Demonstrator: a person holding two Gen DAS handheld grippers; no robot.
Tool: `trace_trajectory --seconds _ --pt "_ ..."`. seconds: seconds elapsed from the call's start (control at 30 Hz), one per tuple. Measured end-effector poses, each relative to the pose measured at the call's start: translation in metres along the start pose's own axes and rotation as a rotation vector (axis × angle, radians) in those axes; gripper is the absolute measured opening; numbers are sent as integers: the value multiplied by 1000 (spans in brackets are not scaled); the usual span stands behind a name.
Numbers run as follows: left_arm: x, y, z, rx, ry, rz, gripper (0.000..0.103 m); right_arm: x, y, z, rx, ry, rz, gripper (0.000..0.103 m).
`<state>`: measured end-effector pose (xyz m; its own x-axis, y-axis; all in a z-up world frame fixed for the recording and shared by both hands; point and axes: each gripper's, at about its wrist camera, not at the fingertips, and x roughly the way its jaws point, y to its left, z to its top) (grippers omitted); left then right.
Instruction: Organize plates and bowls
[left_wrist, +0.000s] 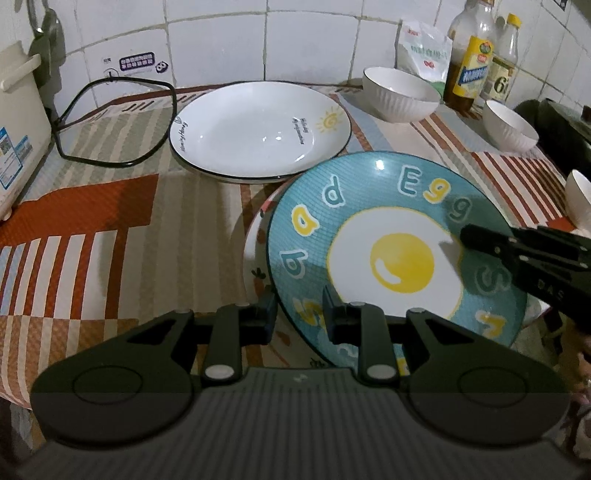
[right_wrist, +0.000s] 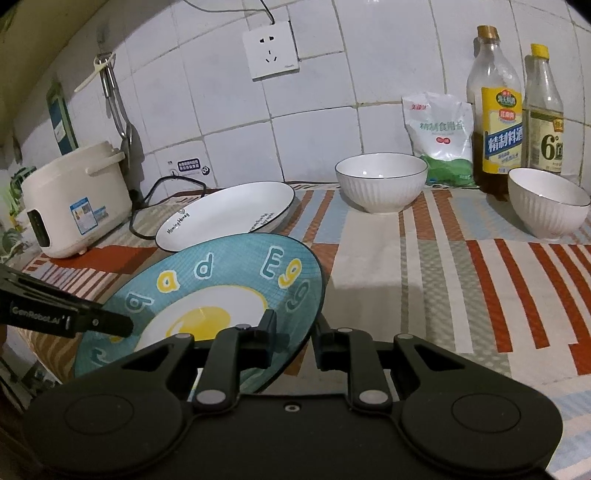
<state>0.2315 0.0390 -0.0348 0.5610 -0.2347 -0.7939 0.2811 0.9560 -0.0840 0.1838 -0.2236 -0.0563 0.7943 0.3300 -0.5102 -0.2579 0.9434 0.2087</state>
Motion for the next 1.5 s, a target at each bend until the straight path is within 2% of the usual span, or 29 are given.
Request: trace_trajectory --seconds 0.23,0.43,0.7,0.93,1.17,1.37,1.5 --pt "-3 -7 10 81 97 14 27 7 -13 3 60 14 61 21" --pt "-9 -2 14 73 153 -26 26 9 -15 2 67 13 78 19" --pt "-14 -3 10 83 150 -12 26 8 -11 0 34 0 59 17" --pt "-12 -4 8 98 178 19 26 7 -15 -1 47 -12 81 17" --pt "-17 -9 3 138 159 29 27 8 -13 -2 39 -17 74 17" --pt "-13 -8 -2 145 96 68 24 9 0 -2 -47 -23 19 18" --pt "-18 -9 -9 163 48 69 26 -4 1 3 -52 -17 25 20"
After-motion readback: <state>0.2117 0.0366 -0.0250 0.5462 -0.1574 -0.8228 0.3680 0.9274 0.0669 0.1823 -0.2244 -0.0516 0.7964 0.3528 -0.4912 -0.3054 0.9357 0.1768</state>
